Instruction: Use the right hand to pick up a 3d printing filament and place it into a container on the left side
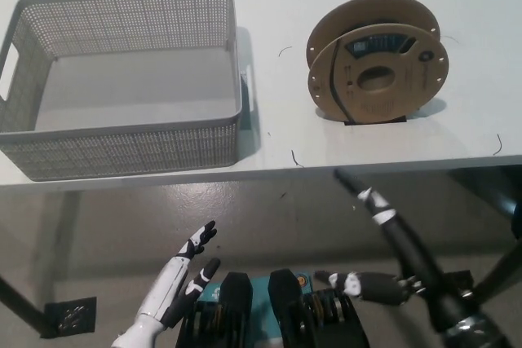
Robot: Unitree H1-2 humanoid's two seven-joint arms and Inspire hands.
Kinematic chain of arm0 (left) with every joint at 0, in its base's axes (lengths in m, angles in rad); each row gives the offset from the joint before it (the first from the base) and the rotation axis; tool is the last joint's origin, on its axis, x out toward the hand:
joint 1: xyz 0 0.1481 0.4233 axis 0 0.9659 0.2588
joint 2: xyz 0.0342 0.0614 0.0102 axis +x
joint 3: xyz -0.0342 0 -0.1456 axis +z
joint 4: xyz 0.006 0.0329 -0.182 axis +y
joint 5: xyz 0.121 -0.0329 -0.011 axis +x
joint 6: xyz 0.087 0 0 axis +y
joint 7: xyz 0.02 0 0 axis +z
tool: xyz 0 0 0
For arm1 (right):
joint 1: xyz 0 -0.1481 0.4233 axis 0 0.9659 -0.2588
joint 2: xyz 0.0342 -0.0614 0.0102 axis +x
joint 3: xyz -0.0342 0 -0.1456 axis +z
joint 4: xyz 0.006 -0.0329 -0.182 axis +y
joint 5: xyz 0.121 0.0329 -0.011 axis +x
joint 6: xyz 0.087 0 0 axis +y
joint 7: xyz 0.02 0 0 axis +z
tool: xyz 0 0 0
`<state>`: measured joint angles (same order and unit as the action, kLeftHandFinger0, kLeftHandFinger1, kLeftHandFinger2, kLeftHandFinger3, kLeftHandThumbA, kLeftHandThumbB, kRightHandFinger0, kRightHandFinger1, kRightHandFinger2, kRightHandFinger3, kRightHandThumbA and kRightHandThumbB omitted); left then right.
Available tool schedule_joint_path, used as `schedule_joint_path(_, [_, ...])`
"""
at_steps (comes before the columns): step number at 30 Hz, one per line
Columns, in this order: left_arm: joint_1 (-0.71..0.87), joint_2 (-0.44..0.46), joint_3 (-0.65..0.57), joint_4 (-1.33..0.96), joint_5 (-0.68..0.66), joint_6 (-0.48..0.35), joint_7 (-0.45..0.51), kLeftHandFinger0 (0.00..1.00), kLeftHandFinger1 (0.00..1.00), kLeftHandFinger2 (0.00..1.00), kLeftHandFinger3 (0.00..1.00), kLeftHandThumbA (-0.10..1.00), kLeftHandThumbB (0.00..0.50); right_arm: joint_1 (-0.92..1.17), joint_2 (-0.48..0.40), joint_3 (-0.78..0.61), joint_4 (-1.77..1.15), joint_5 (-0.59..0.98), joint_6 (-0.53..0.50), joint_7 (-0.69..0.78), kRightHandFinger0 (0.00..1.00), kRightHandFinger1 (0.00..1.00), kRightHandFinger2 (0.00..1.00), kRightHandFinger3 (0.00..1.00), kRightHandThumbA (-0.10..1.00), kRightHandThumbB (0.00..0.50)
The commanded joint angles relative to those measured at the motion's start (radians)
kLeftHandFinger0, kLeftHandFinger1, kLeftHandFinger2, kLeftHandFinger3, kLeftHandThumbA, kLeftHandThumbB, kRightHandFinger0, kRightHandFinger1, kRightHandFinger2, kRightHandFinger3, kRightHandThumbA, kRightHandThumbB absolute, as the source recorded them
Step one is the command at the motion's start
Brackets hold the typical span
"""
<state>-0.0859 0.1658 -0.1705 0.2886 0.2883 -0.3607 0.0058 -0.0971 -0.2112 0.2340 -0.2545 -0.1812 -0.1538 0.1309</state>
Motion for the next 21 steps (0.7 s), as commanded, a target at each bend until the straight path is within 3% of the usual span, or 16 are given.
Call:
schedule_joint_path(1, [-0.021, 0.01, 0.003, -0.017, 0.016, -0.065, 0.017, 1.0, 1.0, 1.0, 1.0, 1.0, 0.289, -0.1, -0.063, -0.095, -0.212, 0.014, 0.098, 0.028, 1.0, 1.0, 1.0, 1.0, 1.0, 0.255])
schedule_joint_path(3, [-0.022, 0.009, 0.004, -0.015, 0.011, -0.066, 0.012, 1.0, 1.0, 1.0, 1.0, 1.0, 0.284, -0.159, -0.09, -0.128, -0.226, 0.025, 0.113, 0.036, 1.0, 1.0, 1.0, 1.0, 1.0, 0.271])
schedule_joint_path(7, [-0.026, 0.006, 0.003, -0.013, 0.011, -0.063, 0.009, 1.0, 1.0, 1.0, 1.0, 1.0, 0.283, -0.316, -0.179, -0.217, -0.229, 0.081, 0.248, 0.071, 1.0, 1.0, 1.0, 1.0, 1.0, 0.375])
schedule_joint_path(9, [-0.027, 0.007, 0.003, -0.011, 0.013, -0.064, 0.008, 1.0, 1.0, 1.0, 1.0, 1.0, 0.279, -0.401, -0.23, -0.251, -0.193, 0.096, 0.298, 0.091, 1.0, 1.0, 1.0, 1.0, 1.0, 0.404])
schedule_joint_path(13, [-0.026, 0.01, 0.006, -0.011, 0.012, -0.066, 0.007, 1.0, 1.0, 1.0, 1.0, 1.0, 0.274, -0.567, -0.327, -0.257, -0.134, 0.054, 0.419, 0.143, 1.0, 1.0, 1.0, 1.0, 1.0, 0.394])
schedule_joint_path(14, [-0.026, 0.01, 0.006, -0.012, 0.01, -0.062, 0.004, 1.0, 1.0, 1.0, 1.0, 1.0, 0.282, -0.621, -0.364, -0.251, -0.104, 0.062, 0.441, 0.171, 1.0, 1.0, 1.0, 1.0, 1.0, 0.363])
schedule_joint_path(16, [-0.023, 0.01, 0.006, -0.015, 0.011, -0.061, 0.003, 1.0, 1.0, 1.0, 1.0, 1.0, 0.277, -0.671, -0.399, -0.239, -0.082, 0.064, 0.48, 0.2, 1.0, 1.0, 1.0, 1.0, 1.0, 0.347])
schedule_joint_path(17, [-0.02, 0.01, 0.005, -0.015, 0.008, -0.063, 0.002, 1.0, 1.0, 1.0, 1.0, 1.0, 0.276, -0.742, -0.437, -0.219, -0.05, 0.065, 0.556, 0.242, 1.0, 1.0, 1.0, 1.0, 1.0, 0.334])
schedule_joint_path(20, [0.006, 0.007, 0.0, -0.023, 0.013, -0.063, 0.002, 1.0, 1.0, 1.0, 1.0, 1.0, 0.277, -0.853, -0.495, -0.155, 0.054, 0.03, 0.573, 0.313, 1.0, 1.0, 1.0, 1.0, 1.0, 0.323])
schedule_joint_path(21, [0.014, 0.007, -0.001, -0.025, 0.011, -0.062, 0.001, 1.0, 1.0, 1.0, 1.0, 1.0, 0.277, -0.868, -0.501, -0.142, 0.069, 0.029, 0.585, 0.327, 1.0, 1.0, 1.0, 1.0, 1.0, 0.34])
